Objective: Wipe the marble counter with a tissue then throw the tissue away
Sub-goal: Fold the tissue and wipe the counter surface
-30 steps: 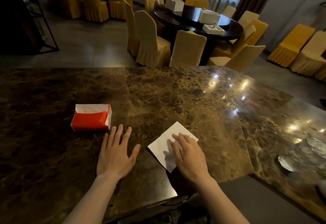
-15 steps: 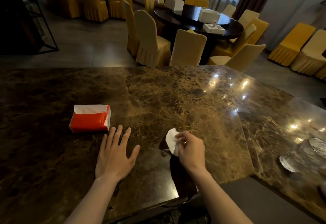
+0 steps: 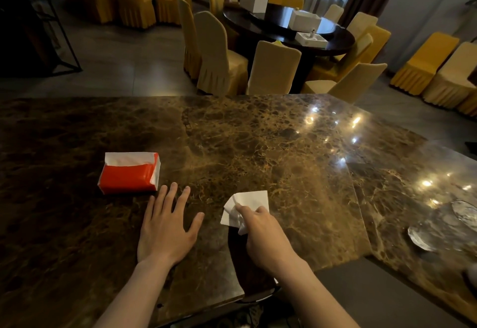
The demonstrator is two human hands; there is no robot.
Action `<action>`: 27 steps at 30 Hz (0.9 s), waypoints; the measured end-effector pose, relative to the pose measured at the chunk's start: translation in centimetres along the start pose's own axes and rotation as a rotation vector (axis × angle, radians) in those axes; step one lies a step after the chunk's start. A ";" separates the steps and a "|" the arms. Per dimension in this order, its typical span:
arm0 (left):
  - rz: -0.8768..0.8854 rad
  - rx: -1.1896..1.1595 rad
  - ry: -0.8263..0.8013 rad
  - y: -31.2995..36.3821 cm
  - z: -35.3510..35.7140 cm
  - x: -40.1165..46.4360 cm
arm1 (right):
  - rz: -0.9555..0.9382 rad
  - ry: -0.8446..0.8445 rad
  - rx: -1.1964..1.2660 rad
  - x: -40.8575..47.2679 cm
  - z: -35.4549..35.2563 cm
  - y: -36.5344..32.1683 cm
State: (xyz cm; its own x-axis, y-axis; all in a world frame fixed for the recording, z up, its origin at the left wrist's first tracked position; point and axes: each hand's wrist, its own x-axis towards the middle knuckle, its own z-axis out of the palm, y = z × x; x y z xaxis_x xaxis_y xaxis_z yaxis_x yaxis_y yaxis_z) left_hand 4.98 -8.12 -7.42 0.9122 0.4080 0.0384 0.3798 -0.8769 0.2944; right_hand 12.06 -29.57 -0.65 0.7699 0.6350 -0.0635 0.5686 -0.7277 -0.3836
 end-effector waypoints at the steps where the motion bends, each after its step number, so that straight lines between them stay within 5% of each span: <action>1: 0.000 0.002 0.001 0.0 0.0 0.0 | -0.002 -0.021 0.008 0.1 -0.1 0.0; 8: -0.003 0.004 0.001 -0.1 0.1 0.1 | -0.054 0.050 -0.209 0.5 0.8 0.0; 14: -0.006 0.019 -0.008 0.2 -0.1 0.1 | -0.107 0.130 -0.225 -1.1 3.8 -1.2; 22: -0.002 0.028 -0.016 0.2 -0.2 0.0 | 0.156 0.142 -0.106 -1.2 3.8 1.3; 27: 0.000 0.046 -0.026 0.3 -0.2 0.0 | 0.040 0.071 -0.106 -1.7 5.7 -2.3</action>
State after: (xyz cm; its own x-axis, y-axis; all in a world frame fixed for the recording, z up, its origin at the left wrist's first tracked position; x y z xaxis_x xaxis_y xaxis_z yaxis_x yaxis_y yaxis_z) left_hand 5.03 -8.30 -7.11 0.9157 0.4017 0.0134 0.3858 -0.8880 0.2503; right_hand 7.80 -27.58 -4.89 0.8089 0.5878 -0.0102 0.5616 -0.7777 -0.2827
